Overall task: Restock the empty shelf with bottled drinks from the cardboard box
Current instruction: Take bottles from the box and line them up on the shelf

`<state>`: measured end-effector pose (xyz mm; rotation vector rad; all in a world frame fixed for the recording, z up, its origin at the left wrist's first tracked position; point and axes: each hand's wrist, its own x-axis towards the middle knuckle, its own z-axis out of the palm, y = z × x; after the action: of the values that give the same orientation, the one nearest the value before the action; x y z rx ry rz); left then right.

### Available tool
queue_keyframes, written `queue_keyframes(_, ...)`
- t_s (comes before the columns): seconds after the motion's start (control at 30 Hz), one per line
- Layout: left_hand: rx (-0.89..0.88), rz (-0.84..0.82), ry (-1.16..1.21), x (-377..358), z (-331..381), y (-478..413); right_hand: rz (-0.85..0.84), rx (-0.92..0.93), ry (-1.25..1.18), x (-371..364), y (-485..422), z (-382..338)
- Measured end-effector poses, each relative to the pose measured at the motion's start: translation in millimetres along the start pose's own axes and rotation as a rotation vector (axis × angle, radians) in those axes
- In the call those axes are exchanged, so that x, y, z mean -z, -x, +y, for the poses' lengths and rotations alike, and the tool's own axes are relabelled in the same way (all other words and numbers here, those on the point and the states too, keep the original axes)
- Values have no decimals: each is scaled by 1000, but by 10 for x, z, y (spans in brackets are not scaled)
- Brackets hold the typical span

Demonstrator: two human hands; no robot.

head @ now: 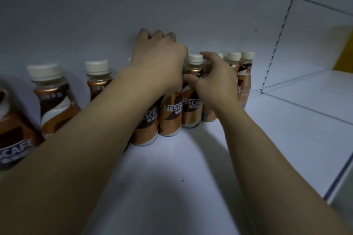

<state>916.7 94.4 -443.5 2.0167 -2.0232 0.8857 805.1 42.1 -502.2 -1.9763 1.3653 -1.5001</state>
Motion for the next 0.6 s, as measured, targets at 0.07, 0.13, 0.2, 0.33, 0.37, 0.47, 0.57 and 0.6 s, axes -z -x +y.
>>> queue_keyframes(0.07,1,2,4,0,-2,-7,-27,-38,-73,17,-3,8)
queue_keyframes(0.13,3,4,0,-5,-6,-13,-42,-55,-123,25,-11,15)
queue_keyframes(0.2,1,10,-3,-15,-5,-17,-60,-64,-148,35,-20,29)
queue_keyframes(0.33,0,19,-6,-21,-2,-19,-89,-74,-172,51,-32,47)
queue_keyframes(0.37,-2,21,-9,-23,-5,-22,-90,-76,-170,49,-37,51)
queue_keyframes(0.47,-12,23,-8,-35,-9,-34,-93,-81,-171,40,-40,62)
queue_keyframes(0.57,-36,11,1,-27,-31,-44,-85,-60,-163,33,5,4)
queue_keyframes(0.6,-44,-3,11,-22,-50,-33,-72,-42,-161,40,25,-39)
